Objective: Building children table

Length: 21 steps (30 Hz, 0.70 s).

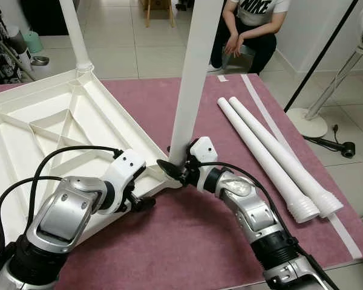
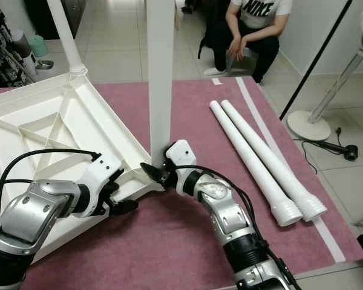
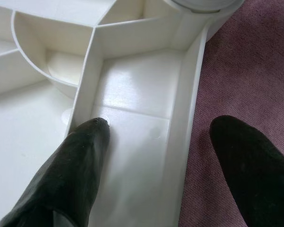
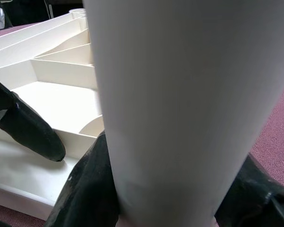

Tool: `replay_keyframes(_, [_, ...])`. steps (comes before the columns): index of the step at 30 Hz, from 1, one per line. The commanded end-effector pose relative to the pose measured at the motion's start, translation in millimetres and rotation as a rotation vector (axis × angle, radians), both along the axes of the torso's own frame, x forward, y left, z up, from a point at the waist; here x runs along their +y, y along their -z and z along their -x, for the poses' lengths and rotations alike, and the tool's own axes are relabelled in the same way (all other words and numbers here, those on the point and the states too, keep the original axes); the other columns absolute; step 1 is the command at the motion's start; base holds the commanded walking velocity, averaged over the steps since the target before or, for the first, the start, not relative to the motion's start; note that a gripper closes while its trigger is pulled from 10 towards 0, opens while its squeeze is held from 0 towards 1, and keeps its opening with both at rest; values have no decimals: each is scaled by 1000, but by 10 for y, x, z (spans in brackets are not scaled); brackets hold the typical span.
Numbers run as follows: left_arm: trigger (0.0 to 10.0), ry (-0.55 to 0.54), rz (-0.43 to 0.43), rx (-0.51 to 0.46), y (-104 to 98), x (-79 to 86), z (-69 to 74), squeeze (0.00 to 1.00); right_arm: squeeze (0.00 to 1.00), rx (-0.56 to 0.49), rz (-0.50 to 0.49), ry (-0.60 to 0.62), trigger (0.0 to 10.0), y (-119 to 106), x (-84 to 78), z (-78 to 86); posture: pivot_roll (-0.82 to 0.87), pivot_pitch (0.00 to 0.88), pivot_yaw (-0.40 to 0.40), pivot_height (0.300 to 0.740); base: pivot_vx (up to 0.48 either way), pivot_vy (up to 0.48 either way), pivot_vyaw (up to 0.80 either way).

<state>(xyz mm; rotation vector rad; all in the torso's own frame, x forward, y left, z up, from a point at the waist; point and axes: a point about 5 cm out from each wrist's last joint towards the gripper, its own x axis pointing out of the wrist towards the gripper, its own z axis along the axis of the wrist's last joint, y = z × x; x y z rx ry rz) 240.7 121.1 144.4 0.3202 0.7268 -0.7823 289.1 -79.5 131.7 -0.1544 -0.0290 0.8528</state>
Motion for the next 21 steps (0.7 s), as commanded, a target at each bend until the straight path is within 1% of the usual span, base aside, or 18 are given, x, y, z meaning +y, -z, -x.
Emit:
replay_keyframes(1, [10000,211,92,-737,-531,-213,-125,0,0,-113,-21,33,10000,-206,-88,-51,83,0,0,740,0,0,0])
replay_keyframes(2, [10000,262,101,-752,-560,-221,-40,0,0,-112,-21,41,10000,-202,-98,-64,83,0,0,740,0,0,0])
replay_keyframes(5, [10000,281,104,-763,-580,-221,-7,0,0,-113,-20,45,10000,-203,-106,-72,83,0,0,740,0,0,0])
replay_keyframes(6, [10000,315,81,-776,-582,-219,28,0,0,-115,-19,51,10000,-207,-117,-85,85,0,0,740,0,0,0])
replay_keyframes(7, [10000,315,81,-776,-582,-219,28,0,0,-115,-19,51,10000,-207,-117,-85,85,0,0,740,0,0,0])
replay_keyframes(8, [10000,345,50,-786,-566,-214,49,0,0,-116,-19,56,10000,-209,-124,-97,84,0,0,740,0,0,0])
replay_keyframes(10, [10000,357,37,-781,-541,-206,61,0,0,-121,-20,62,10000,-218,-131,-108,84,0,9,740,0,0,0])
replay_keyframes(21, [10000,357,37,-781,-541,-206,61,0,0,-121,-20,62,10000,-218,-131,-108,84,0,9,740,0,0,0])
